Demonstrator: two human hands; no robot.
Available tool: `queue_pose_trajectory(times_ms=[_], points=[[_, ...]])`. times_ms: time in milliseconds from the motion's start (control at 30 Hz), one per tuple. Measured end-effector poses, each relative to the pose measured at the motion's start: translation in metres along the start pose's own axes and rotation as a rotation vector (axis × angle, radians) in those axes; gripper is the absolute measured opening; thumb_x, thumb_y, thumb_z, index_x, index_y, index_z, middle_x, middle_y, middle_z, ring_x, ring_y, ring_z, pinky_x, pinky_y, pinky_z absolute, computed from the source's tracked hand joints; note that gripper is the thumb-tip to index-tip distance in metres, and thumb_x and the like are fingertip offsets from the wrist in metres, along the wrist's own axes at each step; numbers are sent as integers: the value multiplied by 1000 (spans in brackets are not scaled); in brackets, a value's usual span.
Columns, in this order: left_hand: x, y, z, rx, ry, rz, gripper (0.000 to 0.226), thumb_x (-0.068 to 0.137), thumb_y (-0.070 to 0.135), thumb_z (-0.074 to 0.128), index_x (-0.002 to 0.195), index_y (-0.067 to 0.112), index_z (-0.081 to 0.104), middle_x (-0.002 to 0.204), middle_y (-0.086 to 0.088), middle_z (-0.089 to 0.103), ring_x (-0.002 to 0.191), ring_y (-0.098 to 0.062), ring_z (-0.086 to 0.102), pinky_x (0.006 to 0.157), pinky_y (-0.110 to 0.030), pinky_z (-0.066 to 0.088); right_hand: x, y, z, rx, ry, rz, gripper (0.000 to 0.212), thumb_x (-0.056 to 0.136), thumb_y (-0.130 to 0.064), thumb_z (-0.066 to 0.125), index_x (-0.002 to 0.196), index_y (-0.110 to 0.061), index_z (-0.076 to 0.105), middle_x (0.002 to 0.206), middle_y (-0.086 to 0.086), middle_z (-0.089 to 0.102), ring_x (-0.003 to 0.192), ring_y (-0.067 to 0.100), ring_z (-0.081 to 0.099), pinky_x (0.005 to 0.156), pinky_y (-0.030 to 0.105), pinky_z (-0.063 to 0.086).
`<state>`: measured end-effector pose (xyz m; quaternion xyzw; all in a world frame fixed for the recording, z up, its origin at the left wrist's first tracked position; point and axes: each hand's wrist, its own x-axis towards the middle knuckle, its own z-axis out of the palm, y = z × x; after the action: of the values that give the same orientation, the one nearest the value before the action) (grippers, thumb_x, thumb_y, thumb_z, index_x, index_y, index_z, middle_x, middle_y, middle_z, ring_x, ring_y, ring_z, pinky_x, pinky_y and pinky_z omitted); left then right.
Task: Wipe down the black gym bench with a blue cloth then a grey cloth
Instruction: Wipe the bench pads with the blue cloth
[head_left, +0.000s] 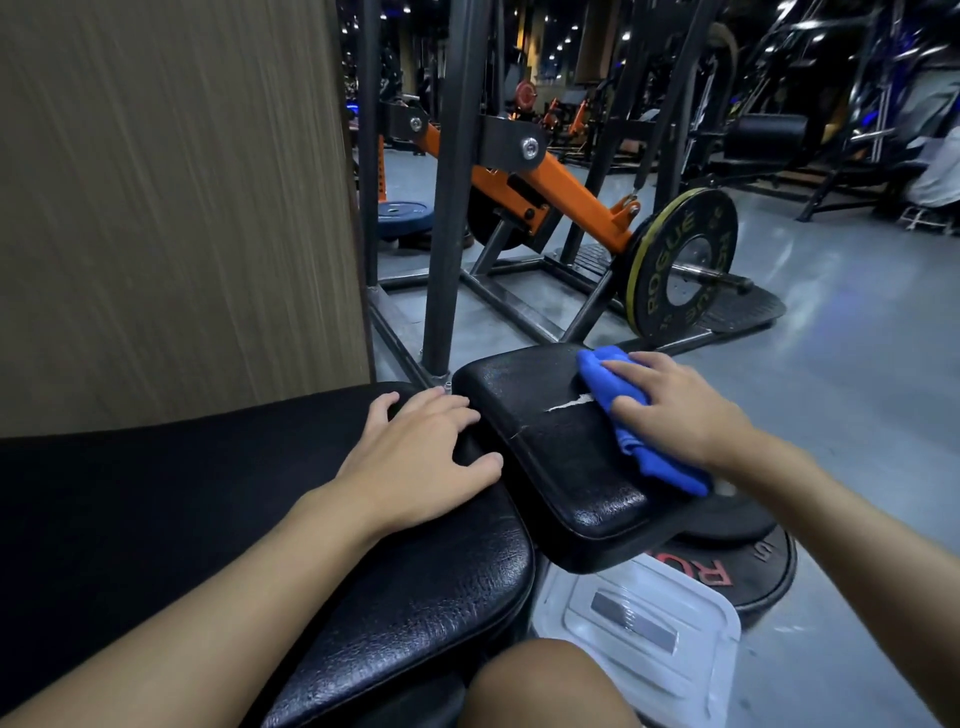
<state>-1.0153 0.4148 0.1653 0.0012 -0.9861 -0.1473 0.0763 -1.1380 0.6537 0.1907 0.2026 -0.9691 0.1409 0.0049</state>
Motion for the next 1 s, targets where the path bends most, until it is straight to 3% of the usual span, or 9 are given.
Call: queue_pose_trajectory(times_ms=[100, 233, 400, 500, 633, 733, 800, 1000], points=[[1, 2, 0, 2, -1, 6, 65, 86, 65, 42, 140, 29, 44, 154, 15, 31, 145, -1, 11, 119, -45, 1, -12, -13, 8, -104, 65, 9, 62, 81, -54, 31, 142, -46, 39, 154, -8, 33, 138, 26, 32, 105, 50, 37], [1, 2, 1, 1, 3, -1, 56, 92, 56, 41, 140, 27, 45, 153, 15, 32, 145, -1, 13, 119, -45, 2, -52, -47, 22, -174, 136, -140, 74, 70, -57, 21, 140, -46, 42, 150, -11, 39, 137, 21, 35, 101, 47, 35], [3, 0, 2, 2, -5, -20, 46, 97, 39, 36, 141, 29, 45, 155, 16, 31, 145, 0, 12, 119, -42, 1, -89, -64, 52, -55, 504, -281, 48, 74, -41, 48, 117, -30, 66, 127, -3, 62, 120, 31, 55, 82, 46, 46], [0, 0, 2, -10, 7, -9, 48, 98, 39, 36, 145, 31, 37, 155, 17, 30, 145, 2, 13, 120, -40, 2, -92, -41, 62, 75, 688, -366, 40, 75, -30, 55, 109, -16, 71, 120, 6, 65, 115, 36, 58, 84, 50, 46], [-2, 3, 0, -19, -11, 18, 48, 98, 40, 34, 147, 39, 32, 157, 22, 22, 145, 1, 10, 120, -43, 1, -84, -9, 75, 225, 888, -212, 41, 78, -25, 51, 107, -6, 73, 117, 13, 64, 118, 37, 57, 94, 54, 42], [-2, 5, -1, -13, -8, 18, 48, 98, 39, 34, 146, 40, 32, 157, 22, 22, 145, 1, 11, 120, -44, 1, -86, -24, 86, 376, 1018, -23, 42, 78, -25, 50, 108, -6, 72, 121, 14, 62, 121, 39, 53, 99, 51, 39], [-1, 7, -1, -10, -2, 18, 47, 97, 37, 35, 145, 38, 33, 156, 21, 24, 144, 2, 14, 120, -45, 2, -93, -42, 96, 381, 1048, -2, 43, 78, -25, 52, 110, -7, 72, 124, 15, 61, 123, 42, 50, 100, 53, 37], [-2, 6, -1, -4, -4, 28, 47, 98, 38, 35, 144, 39, 33, 156, 23, 23, 143, 3, 14, 120, -44, 2, -90, -24, 110, 241, 1047, -383, 37, 85, -31, 49, 114, -13, 61, 116, 23, 63, 119, 46, 51, 98, 58, 38]])
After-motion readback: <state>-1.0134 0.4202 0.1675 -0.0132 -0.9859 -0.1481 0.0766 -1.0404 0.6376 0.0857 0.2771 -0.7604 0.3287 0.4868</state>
